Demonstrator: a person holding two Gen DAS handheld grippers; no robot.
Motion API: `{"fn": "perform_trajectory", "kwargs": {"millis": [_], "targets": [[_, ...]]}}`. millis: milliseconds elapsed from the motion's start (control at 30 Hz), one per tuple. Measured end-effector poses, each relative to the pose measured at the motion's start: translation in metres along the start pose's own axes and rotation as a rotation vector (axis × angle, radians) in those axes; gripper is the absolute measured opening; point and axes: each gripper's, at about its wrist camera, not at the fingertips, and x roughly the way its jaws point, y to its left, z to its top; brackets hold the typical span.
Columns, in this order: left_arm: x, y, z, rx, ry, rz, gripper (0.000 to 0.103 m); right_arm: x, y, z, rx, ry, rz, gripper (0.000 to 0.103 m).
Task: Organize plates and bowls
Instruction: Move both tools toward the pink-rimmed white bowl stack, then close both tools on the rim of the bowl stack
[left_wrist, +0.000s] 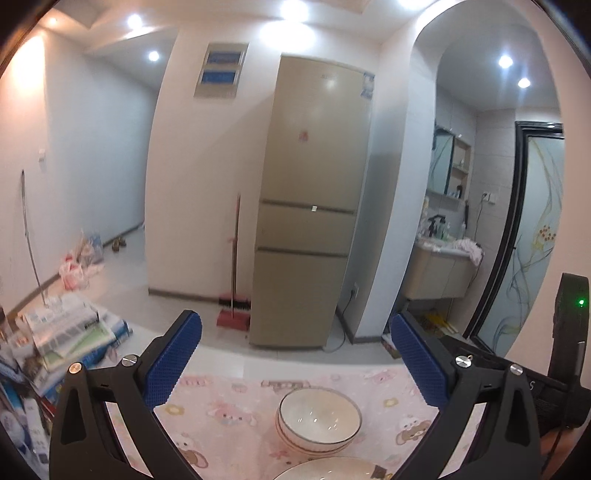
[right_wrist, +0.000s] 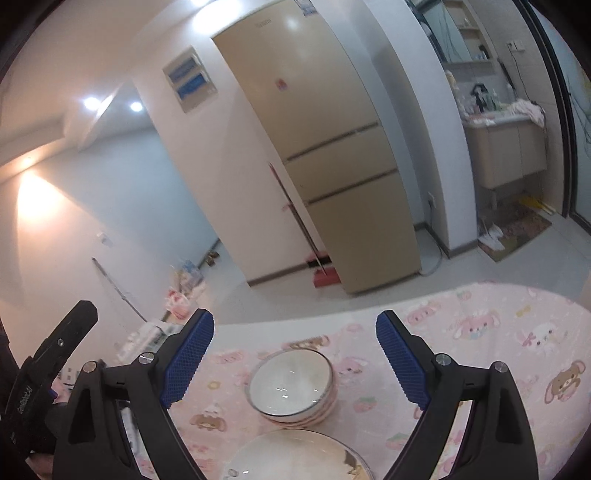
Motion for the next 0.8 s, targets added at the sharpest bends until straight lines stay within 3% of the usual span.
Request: {"fn": "perform_trajectory", "kwargs": {"millis": [167, 367, 500, 600, 700, 800], "targets": [[0.063, 0.012, -0.031, -0.023, 0.238, 0.019, 0.102, 0.062, -0.02, -0.02, 0.008, 0.154, -0.077, 0.091], [0.116, 0.017, -0.071, -0.031, 0.442, 0.041, 0.099, 0.115, -0.027, -0.046, 0.051, 0.341, 0.015, 0.091], [0.138, 0.032, -0.097, -0.124, 0.556, -0.004, 0.092, 0.132, -0.036, -0.059, 0.079, 0.381, 0.034, 0.091], [0.149, 0.037, -0.109, -0.175, 0.617, -0.03, 0.081, 0.142, -0.048, -0.065, 0.133, 0.39, 0.074, 0.088], [0.158, 0.038, -0.115, -0.188, 0.648, -0.042, 0.075, 0.154, -0.059, -0.072, 0.189, 0.426, 0.13, 0.078], [0.164, 0.036, -0.123, -0.182, 0.68, -0.049, 0.062, 0.168, -0.067, -0.083, 0.247, 0.471, 0.173, 0.069]]}}
